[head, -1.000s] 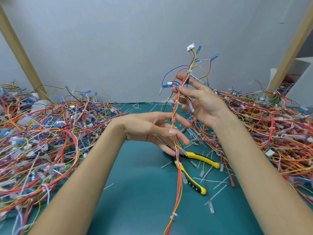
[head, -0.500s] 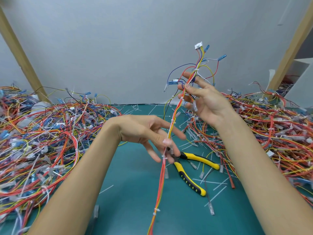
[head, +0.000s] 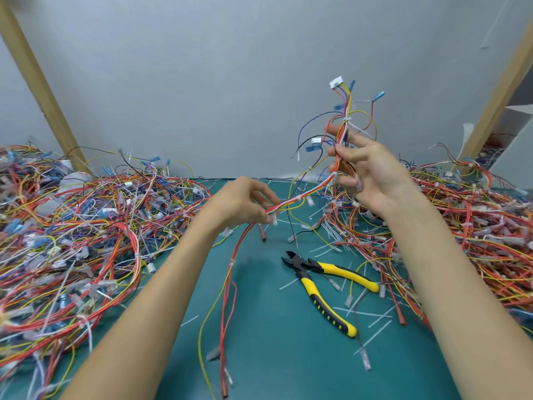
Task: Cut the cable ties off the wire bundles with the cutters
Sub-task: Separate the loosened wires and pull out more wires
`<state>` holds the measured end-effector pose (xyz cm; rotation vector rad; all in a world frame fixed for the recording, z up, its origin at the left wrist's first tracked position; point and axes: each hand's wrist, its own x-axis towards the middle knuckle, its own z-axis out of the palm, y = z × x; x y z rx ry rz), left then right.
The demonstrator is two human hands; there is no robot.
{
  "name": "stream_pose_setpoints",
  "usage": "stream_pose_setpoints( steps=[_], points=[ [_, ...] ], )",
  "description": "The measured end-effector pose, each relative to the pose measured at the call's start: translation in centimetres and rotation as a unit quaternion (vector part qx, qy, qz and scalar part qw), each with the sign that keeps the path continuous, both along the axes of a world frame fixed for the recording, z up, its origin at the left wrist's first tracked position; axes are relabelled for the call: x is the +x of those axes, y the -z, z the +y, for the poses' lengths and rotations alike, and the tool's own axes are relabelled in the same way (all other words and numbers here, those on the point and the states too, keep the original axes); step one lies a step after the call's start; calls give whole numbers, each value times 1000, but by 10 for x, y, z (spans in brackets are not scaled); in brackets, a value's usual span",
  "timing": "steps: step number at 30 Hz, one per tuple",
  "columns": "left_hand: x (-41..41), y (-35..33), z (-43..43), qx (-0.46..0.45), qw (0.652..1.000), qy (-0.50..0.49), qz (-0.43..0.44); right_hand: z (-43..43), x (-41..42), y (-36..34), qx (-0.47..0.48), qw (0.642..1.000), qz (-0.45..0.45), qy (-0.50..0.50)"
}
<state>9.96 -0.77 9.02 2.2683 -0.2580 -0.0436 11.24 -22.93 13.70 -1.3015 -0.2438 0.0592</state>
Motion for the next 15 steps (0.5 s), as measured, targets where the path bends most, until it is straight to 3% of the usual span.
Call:
stream_pose_setpoints(
  steps=[3,6,10,15],
  points=[
    [0,2,-6,-34,994,-82,-64,-1,1,0,7,1000,20,-13],
    [0,-2,-8,-130,988,-74,-42,-5,1,-2,26,999,34,-17],
    [-2,-6,-11,1,990,-86,-114,-3,-1,-3,-2,999,30,-18],
    [-2,-8,-8,-16,998,-30,-59,-3,-2,-7,28,998,38,-40]
  ],
)
